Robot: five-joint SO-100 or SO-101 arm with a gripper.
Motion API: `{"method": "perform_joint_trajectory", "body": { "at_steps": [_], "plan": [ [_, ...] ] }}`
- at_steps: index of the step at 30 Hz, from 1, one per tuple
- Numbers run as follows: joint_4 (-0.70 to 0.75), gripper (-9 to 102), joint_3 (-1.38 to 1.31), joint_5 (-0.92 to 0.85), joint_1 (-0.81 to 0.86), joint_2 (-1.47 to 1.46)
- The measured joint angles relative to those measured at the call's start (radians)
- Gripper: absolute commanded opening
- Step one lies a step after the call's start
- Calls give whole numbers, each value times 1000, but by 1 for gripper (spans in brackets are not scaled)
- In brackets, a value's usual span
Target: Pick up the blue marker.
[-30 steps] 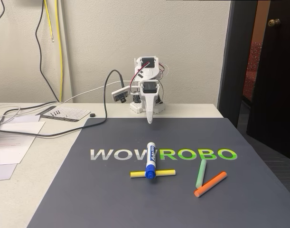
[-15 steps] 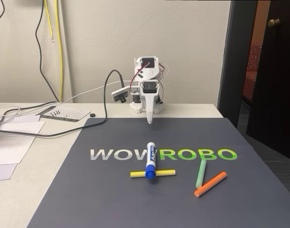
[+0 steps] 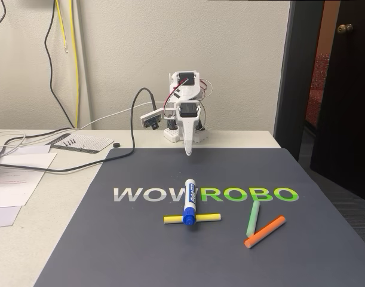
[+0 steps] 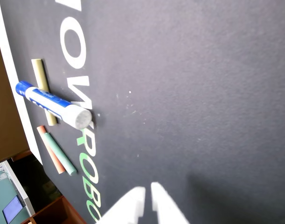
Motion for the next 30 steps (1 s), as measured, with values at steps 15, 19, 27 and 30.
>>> {"method": "perform_joint_trajectory", "body": {
  "at_steps": [15, 19, 27, 30],
  "plan": [
    [-164, 5, -11, -112, 6, -2],
    [-310, 5, -158, -295, 3, -199],
    [-350, 4, -681, -747, -44, -885],
    [-331, 4, -795, -865, -46, -1037]
  ]
}}
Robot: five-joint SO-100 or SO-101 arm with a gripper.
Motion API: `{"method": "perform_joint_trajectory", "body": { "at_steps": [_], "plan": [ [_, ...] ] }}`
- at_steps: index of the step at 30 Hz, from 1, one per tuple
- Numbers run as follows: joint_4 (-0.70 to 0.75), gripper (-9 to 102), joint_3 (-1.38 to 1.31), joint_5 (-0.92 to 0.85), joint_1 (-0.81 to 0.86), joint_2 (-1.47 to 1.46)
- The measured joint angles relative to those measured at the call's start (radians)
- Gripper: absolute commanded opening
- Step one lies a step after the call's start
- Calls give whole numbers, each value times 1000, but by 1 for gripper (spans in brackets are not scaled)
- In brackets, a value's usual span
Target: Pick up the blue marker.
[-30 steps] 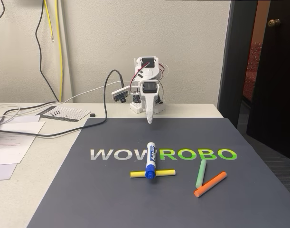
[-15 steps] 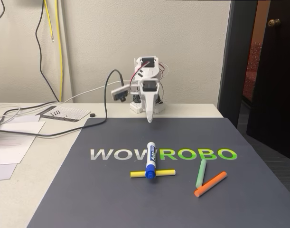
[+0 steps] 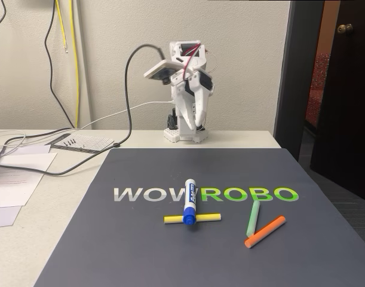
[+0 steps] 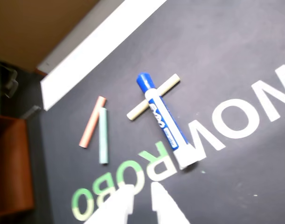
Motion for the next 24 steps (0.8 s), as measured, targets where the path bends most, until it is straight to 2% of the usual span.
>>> {"method": "perform_joint_trajectory", "body": {
  "at_steps": [7, 16, 18, 24],
  "plan": [
    [149, 11, -480, -275, 8, -486],
    [526, 16, -1101, -380, 25, -946],
    [571, 17, -1181, -407, 21, -1008],
    [575, 18, -1233, -422, 2, -1100]
  ]
}}
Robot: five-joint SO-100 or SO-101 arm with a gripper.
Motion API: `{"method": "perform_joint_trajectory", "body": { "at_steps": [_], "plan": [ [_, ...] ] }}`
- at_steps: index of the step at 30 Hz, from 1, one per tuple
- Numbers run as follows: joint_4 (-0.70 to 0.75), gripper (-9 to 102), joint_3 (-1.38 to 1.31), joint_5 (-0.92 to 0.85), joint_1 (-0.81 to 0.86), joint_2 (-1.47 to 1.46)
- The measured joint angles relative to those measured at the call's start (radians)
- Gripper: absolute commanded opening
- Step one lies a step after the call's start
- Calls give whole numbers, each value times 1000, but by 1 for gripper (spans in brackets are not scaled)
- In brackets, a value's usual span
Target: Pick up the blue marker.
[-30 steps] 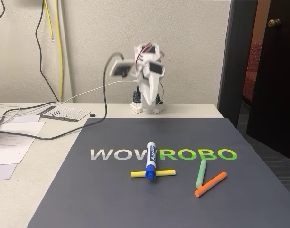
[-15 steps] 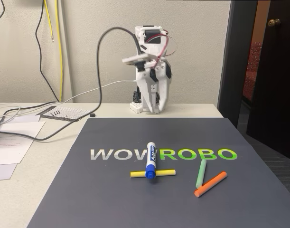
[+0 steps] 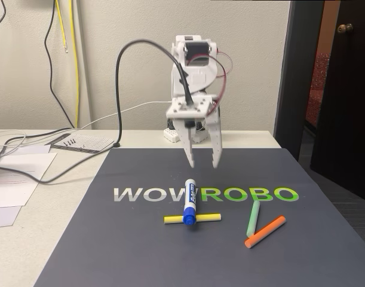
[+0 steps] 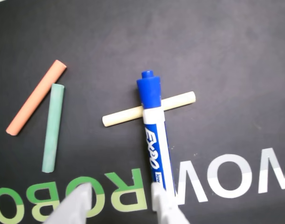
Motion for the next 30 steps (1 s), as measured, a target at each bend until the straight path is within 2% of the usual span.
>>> {"method": "perform_joint_trajectory", "body": {
  "at_steps": [12, 21, 30],
  "plan": [
    [-141, 24, -8, -101, 12, -150],
    [-155, 24, -8, -210, 54, -153],
    [-196, 29, -8, -316, 120, -153]
  ]
}}
